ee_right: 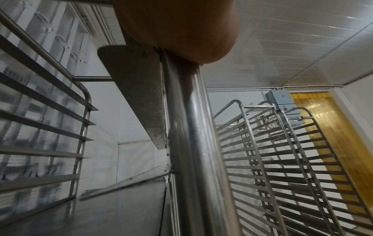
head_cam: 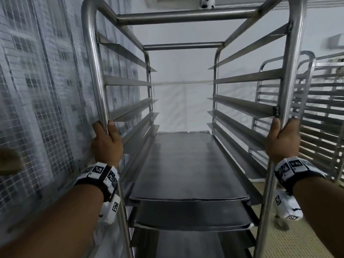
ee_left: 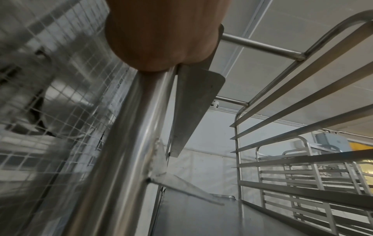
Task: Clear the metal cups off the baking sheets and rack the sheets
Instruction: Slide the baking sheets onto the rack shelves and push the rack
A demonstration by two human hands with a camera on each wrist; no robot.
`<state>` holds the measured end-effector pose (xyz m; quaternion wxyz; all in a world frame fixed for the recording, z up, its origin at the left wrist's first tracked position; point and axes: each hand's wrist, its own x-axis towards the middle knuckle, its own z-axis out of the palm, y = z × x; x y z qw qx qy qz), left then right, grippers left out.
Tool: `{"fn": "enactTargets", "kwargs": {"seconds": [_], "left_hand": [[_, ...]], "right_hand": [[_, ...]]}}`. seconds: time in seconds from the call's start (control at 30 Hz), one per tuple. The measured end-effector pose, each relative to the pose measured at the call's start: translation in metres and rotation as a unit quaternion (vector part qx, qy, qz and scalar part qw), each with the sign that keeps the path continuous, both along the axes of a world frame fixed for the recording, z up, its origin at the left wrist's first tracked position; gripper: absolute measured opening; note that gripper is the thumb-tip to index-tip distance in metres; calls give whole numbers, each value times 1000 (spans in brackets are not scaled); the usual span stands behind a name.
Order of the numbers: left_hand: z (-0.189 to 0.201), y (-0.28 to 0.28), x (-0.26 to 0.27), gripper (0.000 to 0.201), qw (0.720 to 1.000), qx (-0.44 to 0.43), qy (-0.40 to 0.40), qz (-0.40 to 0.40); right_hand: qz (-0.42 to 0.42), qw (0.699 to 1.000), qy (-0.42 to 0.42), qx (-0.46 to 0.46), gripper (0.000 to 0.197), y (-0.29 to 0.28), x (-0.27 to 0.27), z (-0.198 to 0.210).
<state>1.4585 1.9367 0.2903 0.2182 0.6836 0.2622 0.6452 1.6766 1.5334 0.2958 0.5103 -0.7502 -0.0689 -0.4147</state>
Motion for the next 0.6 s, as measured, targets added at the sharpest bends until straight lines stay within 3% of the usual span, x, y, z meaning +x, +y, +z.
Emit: {"fn": "enactTargets", "kwargs": {"seconds": [0.3, 0.6], "left_hand": [[5, 22, 67, 52, 999, -34, -2, 3], [4, 48, 126, 53, 1000, -15, 6, 22]], "right_hand": [[52, 998, 16, 8, 45, 27, 80, 0], [44, 999, 23, -7, 46, 58, 140, 4]]}}
